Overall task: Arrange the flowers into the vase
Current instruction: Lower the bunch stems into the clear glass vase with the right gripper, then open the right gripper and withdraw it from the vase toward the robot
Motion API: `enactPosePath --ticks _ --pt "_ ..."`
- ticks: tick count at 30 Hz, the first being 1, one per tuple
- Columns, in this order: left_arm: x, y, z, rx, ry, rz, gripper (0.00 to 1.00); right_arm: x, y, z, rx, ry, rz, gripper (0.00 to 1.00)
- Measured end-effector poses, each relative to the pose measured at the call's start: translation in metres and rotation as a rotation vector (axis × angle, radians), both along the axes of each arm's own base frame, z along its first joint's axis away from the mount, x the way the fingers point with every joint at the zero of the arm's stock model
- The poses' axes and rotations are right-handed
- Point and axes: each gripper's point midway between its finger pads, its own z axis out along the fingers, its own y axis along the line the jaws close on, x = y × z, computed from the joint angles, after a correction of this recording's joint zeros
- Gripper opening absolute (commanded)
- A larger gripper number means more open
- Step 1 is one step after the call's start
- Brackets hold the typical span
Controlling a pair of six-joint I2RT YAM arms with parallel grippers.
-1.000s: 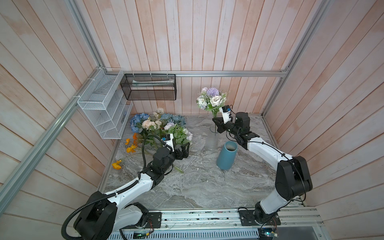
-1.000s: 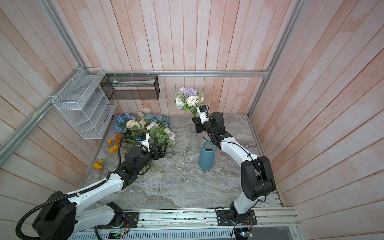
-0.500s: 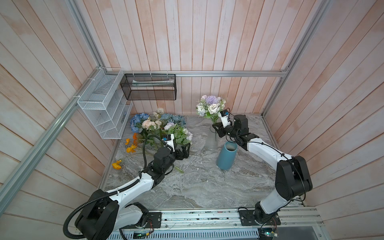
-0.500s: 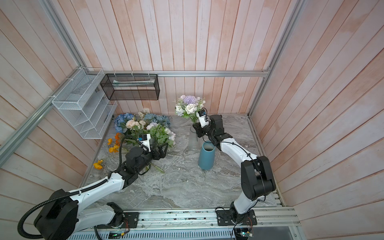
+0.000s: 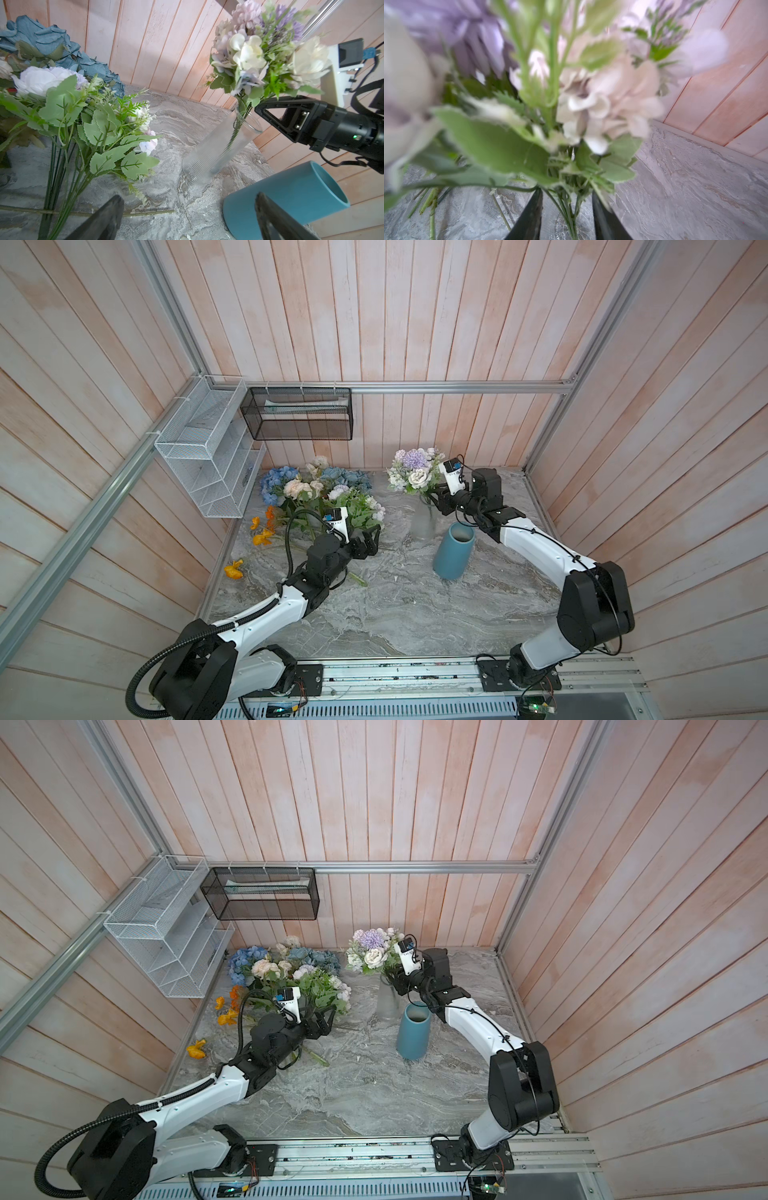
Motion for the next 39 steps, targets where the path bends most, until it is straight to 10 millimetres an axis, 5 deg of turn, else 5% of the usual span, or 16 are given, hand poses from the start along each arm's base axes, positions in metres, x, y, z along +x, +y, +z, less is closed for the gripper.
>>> enactPosePath --ticks 8,14,19,24,30,34,39 --pt "0.000 0.000 0.000 -0.001 -0.001 0.000 1.00 -0.022 -0.012 0.034 0.010 -0.046 -0.022 0.42" --pt "0.000 0.000 0.002 -0.010 -0.002 0.002 1.00 -0.056 -0.028 0.074 0.040 -0.089 -0.056 0.45" --pt "0.000 0.001 0.005 -0.023 -0.004 0.011 1.00 -0.105 -0.034 0.124 0.135 -0.170 -0.041 0.50" --pt "0.000 0.010 0.016 -0.039 -0.024 0.043 1.00 -0.161 -0.018 0.153 0.255 -0.219 0.072 0.50" --pt "-0.001 0.038 0.036 -0.072 -0.066 0.125 1.00 -0.201 0.034 0.116 0.307 -0.101 0.241 0.49" --pt "0.000 0.068 0.033 -0.094 -0.056 0.205 1.00 -0.216 0.077 0.055 0.255 0.036 0.300 0.48" --pt "-0.002 0.087 0.022 -0.108 -0.023 0.257 1.00 -0.219 0.101 -0.022 0.188 0.166 0.270 0.48"
